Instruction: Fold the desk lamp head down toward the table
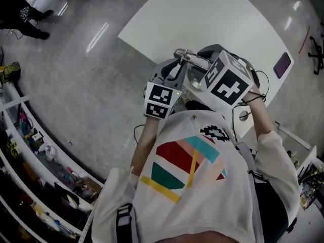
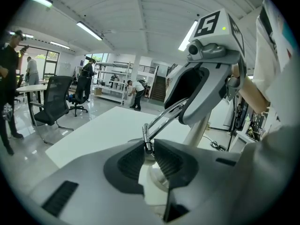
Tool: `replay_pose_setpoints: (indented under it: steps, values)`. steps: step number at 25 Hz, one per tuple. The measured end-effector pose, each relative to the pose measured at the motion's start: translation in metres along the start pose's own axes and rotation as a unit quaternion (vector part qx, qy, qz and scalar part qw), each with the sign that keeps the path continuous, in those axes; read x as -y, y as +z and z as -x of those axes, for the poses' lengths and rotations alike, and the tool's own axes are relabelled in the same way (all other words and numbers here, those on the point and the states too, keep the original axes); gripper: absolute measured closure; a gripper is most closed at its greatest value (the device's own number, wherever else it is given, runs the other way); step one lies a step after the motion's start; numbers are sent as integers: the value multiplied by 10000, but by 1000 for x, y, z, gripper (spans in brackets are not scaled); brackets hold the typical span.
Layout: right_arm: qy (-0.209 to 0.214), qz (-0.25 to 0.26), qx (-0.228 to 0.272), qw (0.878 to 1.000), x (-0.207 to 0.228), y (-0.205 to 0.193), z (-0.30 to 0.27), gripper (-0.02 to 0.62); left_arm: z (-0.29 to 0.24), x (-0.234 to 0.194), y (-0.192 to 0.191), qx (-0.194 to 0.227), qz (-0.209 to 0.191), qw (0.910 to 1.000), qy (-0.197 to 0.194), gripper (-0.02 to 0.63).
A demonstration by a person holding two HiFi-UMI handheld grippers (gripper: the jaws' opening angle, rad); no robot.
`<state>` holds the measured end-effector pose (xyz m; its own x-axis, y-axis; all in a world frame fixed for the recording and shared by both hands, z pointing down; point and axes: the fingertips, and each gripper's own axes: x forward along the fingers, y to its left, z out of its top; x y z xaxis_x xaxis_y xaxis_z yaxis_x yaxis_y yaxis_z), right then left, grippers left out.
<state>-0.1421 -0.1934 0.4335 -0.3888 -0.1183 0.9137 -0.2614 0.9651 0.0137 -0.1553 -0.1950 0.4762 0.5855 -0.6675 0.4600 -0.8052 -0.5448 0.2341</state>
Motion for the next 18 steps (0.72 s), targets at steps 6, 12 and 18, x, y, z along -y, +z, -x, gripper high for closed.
replay_pose_setpoints:
  steps: [6,12,18]
  values:
    - [-739,794,-414,9932,-1,-6,-6,422,6,-2,-1,45,-2,10000,22,509]
    - [-1531,1216,-505,9794,11,-7,-8,420,10,-7,3,308,418,9986,-113,509]
    - [-1800,1515,-351,9713,5,-14,0,420,40,-4,35,981,402,9943,62,511]
